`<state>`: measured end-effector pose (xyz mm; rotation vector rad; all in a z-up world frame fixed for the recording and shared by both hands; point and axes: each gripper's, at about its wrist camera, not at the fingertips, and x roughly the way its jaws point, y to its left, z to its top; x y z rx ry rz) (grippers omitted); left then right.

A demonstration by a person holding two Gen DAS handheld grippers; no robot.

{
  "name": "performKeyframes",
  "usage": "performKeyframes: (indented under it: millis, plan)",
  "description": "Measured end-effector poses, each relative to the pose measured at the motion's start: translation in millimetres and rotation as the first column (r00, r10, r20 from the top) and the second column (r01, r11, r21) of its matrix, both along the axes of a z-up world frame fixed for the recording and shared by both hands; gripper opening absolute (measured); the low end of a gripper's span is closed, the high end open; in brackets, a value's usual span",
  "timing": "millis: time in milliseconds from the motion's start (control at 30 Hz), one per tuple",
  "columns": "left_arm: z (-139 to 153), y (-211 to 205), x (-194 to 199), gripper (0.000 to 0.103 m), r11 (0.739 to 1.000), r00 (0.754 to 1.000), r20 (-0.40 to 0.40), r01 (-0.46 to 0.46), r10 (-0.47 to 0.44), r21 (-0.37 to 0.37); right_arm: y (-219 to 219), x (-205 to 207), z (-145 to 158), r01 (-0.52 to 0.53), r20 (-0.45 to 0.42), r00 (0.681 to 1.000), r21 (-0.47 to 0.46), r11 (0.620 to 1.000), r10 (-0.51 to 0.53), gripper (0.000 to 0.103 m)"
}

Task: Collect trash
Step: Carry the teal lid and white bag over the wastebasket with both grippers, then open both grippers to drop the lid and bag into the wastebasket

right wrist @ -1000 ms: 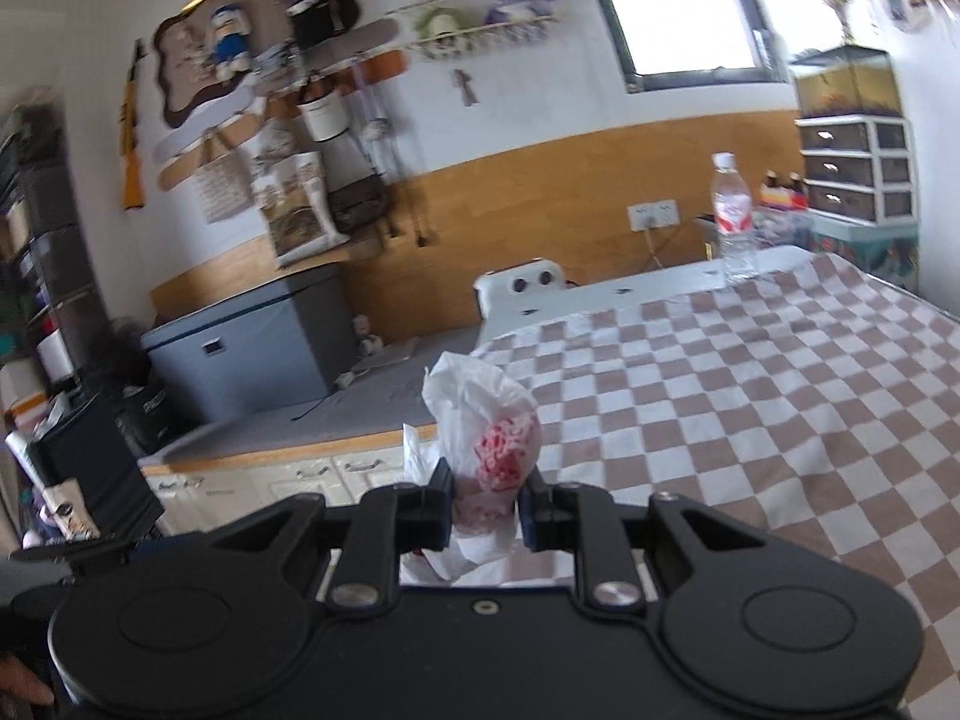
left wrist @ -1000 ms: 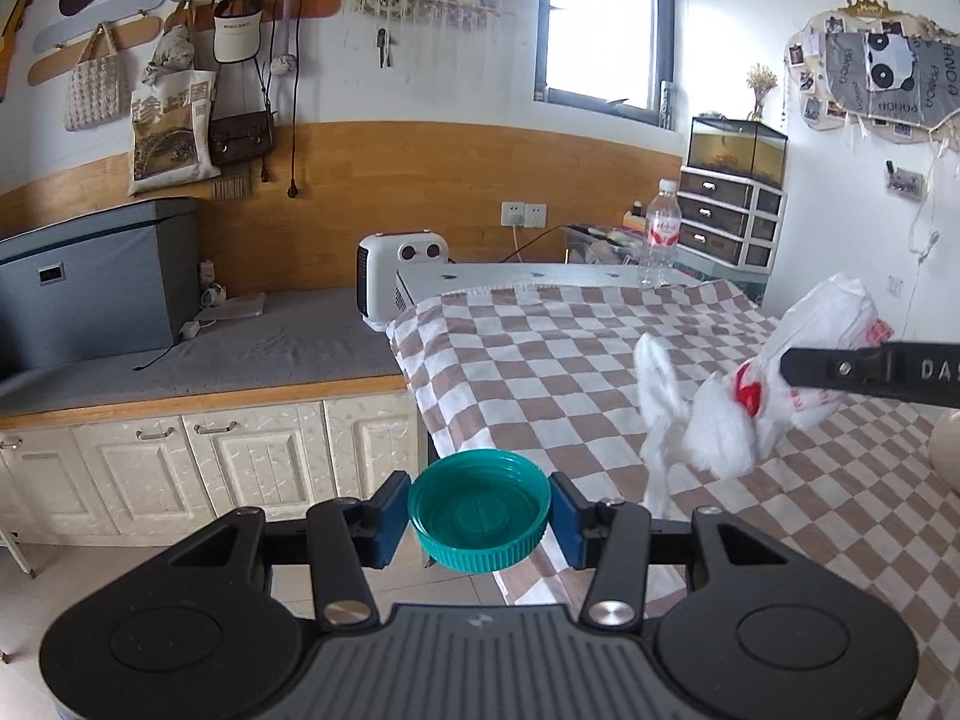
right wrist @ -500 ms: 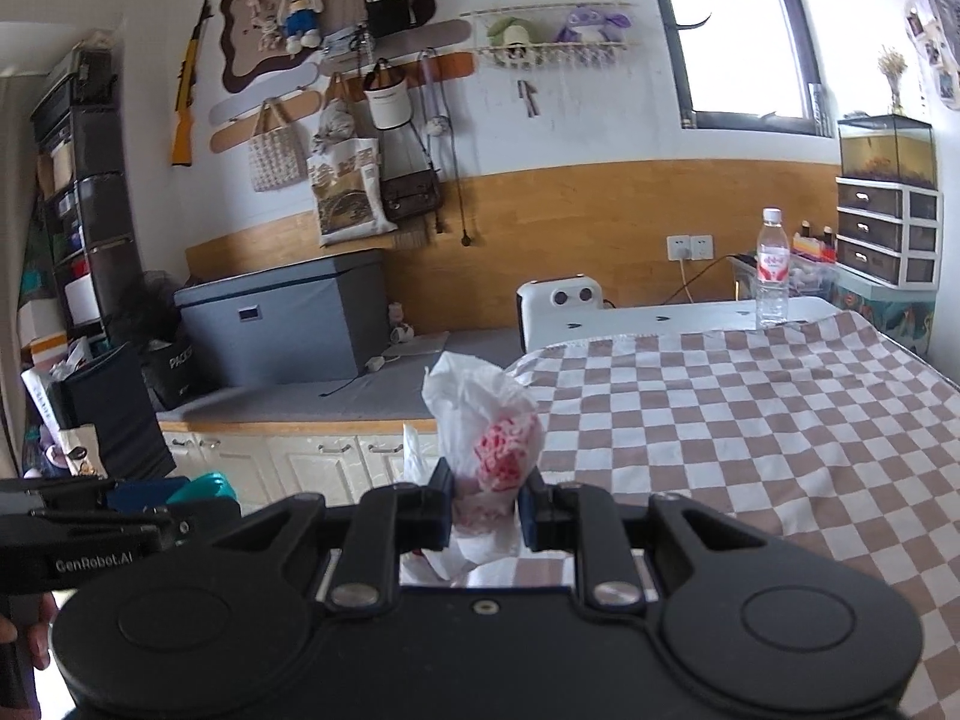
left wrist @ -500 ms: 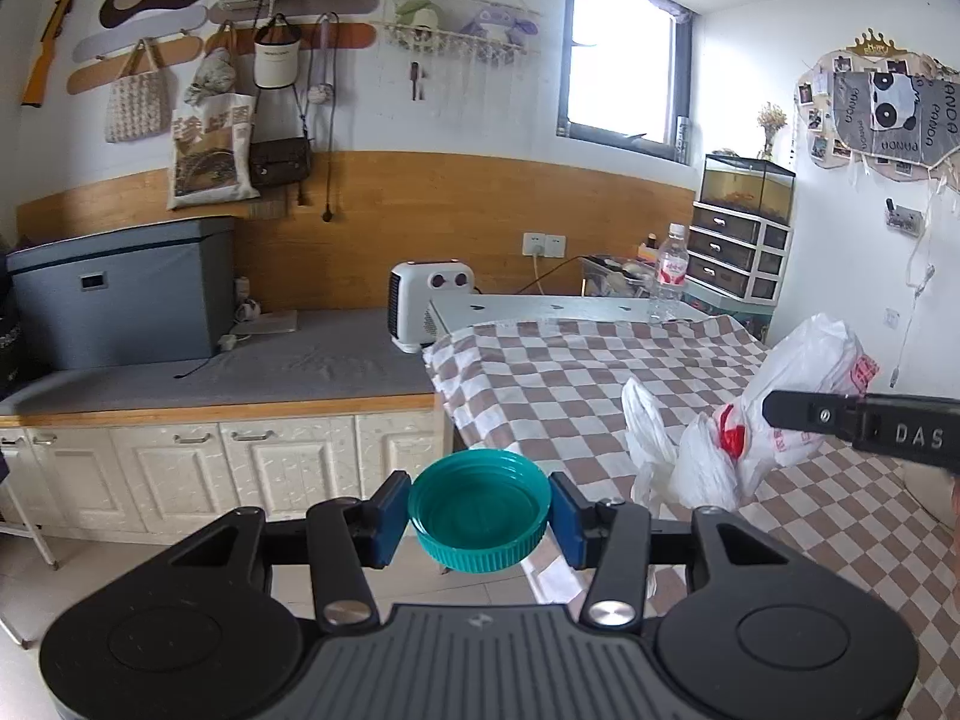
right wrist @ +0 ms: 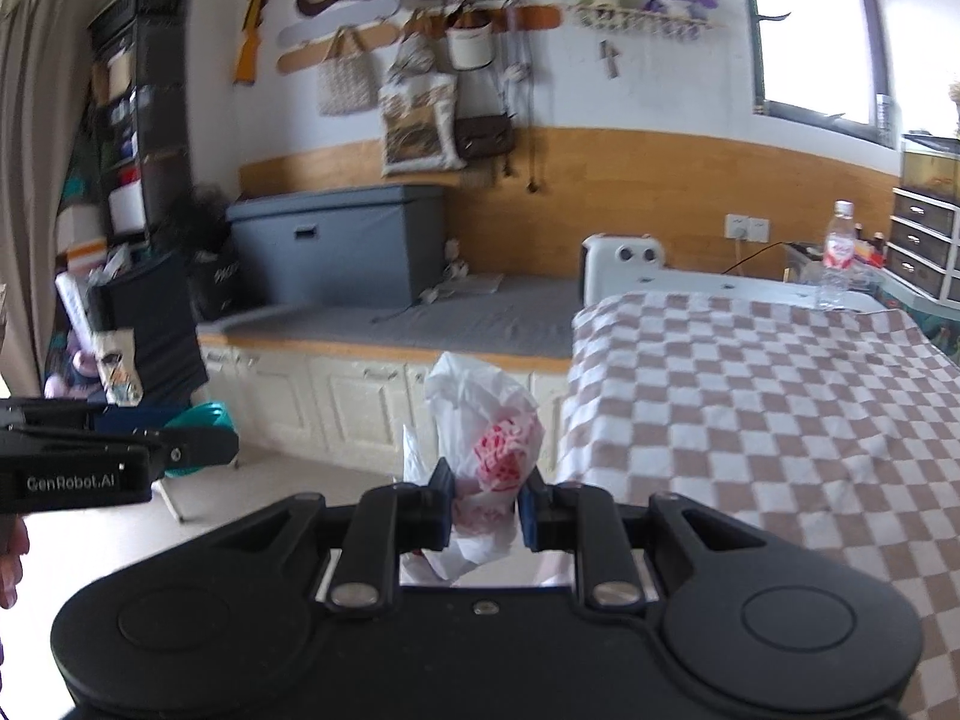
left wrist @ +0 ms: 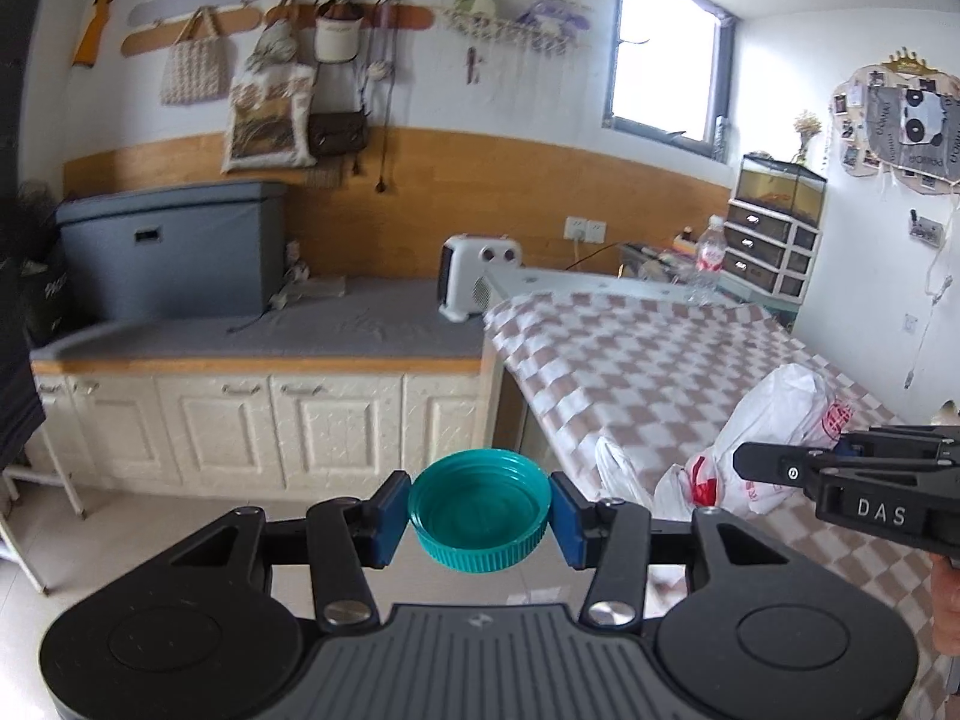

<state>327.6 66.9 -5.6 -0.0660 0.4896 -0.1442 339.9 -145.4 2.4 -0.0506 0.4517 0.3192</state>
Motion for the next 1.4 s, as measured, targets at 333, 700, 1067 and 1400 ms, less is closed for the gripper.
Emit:
performKeyframes:
  millis: [333,700,1067,1400]
  plan:
    - [-57,53,-13,0.050,0.998,0.989,-0.139,-0.054,0.048,-0.035,70,-13,-43,-0.095,-0.111,0.990,-0.078,0.992,0.086,0.022]
    - [-123,83,0,0.050,0.995,0.954,-0.297,-0.069,0.043,-0.077,124,6,-109,-0.194,-0.277,0.949,-0.146,0.970,0.149,0.022]
    - [-193,92,41,0.050,0.993,0.889,-0.457,-0.089,0.041,-0.084,154,39,-185,-0.254,-0.459,0.880,-0.242,0.937,0.120,0.022]
    - [-253,86,89,0.052,0.976,0.829,-0.555,-0.172,0.068,-0.137,143,63,-227,-0.225,-0.572,0.818,-0.229,0.947,0.056,0.022]
